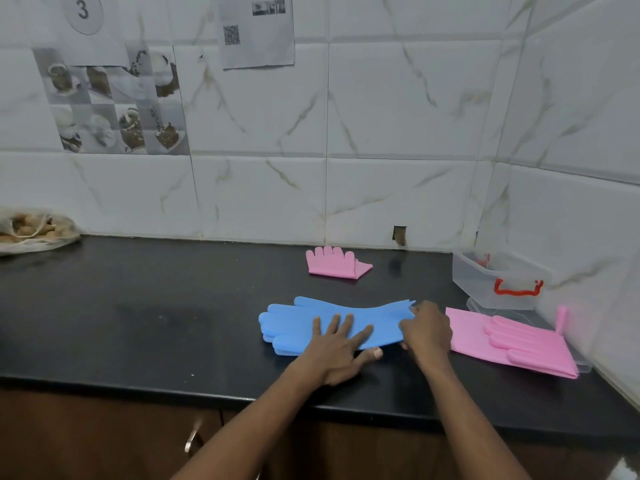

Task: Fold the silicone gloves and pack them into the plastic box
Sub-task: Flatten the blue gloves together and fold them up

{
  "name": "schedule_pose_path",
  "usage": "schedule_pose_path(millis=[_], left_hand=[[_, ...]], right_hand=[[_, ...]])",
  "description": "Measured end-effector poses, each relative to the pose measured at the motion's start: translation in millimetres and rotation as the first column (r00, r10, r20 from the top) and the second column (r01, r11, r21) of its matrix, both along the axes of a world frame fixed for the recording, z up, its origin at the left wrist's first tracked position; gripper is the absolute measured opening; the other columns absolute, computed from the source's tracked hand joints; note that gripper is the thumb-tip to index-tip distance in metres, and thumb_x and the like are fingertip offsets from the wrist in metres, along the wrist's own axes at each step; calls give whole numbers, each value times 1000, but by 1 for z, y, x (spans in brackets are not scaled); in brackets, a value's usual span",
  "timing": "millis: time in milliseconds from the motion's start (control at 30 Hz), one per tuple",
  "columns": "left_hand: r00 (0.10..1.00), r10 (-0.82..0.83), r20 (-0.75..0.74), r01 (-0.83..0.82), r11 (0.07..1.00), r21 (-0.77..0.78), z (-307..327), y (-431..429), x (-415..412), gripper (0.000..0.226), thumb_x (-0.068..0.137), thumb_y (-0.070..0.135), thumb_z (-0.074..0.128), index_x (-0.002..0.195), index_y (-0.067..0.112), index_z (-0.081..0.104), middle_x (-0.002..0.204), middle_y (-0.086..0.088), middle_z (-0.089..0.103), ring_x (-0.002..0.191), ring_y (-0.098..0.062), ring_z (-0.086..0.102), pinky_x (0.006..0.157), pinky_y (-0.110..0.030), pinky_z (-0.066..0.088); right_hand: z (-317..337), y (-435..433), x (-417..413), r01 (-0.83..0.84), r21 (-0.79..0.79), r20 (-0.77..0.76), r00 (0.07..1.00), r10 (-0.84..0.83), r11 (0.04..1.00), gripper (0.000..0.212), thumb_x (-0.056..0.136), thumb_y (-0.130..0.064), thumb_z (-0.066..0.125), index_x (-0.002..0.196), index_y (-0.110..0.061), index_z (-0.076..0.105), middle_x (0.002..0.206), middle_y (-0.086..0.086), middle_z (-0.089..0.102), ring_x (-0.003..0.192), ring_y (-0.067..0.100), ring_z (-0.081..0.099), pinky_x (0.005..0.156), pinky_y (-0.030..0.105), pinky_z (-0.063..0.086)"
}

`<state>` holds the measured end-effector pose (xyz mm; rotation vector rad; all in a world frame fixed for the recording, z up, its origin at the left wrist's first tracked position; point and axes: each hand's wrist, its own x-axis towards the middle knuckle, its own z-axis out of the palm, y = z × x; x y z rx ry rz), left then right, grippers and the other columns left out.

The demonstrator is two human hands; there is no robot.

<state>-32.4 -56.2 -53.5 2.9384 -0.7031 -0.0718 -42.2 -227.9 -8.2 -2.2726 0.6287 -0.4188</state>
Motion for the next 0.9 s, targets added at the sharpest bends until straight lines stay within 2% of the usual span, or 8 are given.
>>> schedule_pose_path(millis=[167, 233, 333, 400, 467, 700, 800, 900], left_hand=[[998, 3, -70, -9, 997, -75, 0, -16, 1, 67, 93, 69, 5, 153, 41, 12, 165, -4, -4, 151, -25, -11, 117, -55, -17], [984, -9, -177, -46, 951, -304, 11, -8, 6, 52, 101, 51, 21, 149, 35, 35, 163, -2, 18, 151, -23, 10, 121, -46, -3], [908, 49, -415, -388, 467, -795, 36, 17, 21, 33, 97, 22, 45, 122, 17, 65, 126, -2, 61, 116, -20, 58, 100, -31, 41], [829, 48, -558, -560, 67, -826, 44, 39, 32, 27, 96, 18, 49, 111, 3, 65, 106, -14, 65, 88, -28, 67, 82, -36, 55], [772, 36, -634, -634, -28, -773, 42, 54, 37, 26, 97, 16, 48, 104, -6, 61, 100, -24, 66, 79, -35, 69, 73, -39, 60], [825, 122, -552, -565, 127, -815, 23, 54, 36, 23, 95, -1, 49, 113, -7, 62, 88, -18, 69, 78, -25, 72, 79, -32, 60], [909, 204, -363, -415, 402, -816, 18, 49, 31, 35, 91, 1, 50, 124, 5, 62, 81, -6, 67, 82, -21, 70, 92, -32, 55], [967, 230, -107, -239, 683, -691, 18, 40, 23, 44, 93, 4, 48, 133, 18, 59, 96, -4, 63, 82, -14, 60, 83, -18, 45]], right_hand=[[3, 1, -3, 27, -161, 9, 1000, -25, 987, 31, 89, -9, 61, 119, -9, 55, 115, 13, 63, 100, 30, 62, 73, 36, 50], [4, 9, -3, -9, -205, 61, 998, 22, 979, 25, 89, -6, 57, 113, -11, 55, 109, 12, 65, 97, 30, 63, 73, 37, 49], [9, 30, -2, -98, -380, 144, 976, 164, 920, 27, 89, -1, 51, 112, -16, 58, 105, 8, 66, 95, 27, 64, 67, 30, 41], [6, 50, -5, -213, -527, 137, 934, 330, 822, 32, 88, 0, 47, 114, -17, 57, 107, 6, 64, 97, 26, 61, 69, 31, 41], [-3, 67, -10, -321, -614, 72, 887, 456, 721, 32, 87, 0, 45, 114, -17, 54, 109, 5, 61, 96, 24, 57, 71, 34, 43], [-24, 65, -13, -426, -599, -20, 854, 520, 678, 23, 88, -3, 44, 101, -19, 54, 101, 2, 61, 89, 23, 55, 63, 30, 37], [-27, 61, -13, -453, -626, -30, 827, 562, 634, 20, 89, -7, 44, 100, -20, 54, 100, 1, 61, 90, 22, 55, 63, 31, 38], [-34, 57, -11, -469, -657, -37, 802, 597, 590, 22, 89, -7, 43, 103, -20, 55, 101, 1, 61, 92, 22, 55, 65, 31, 38]])
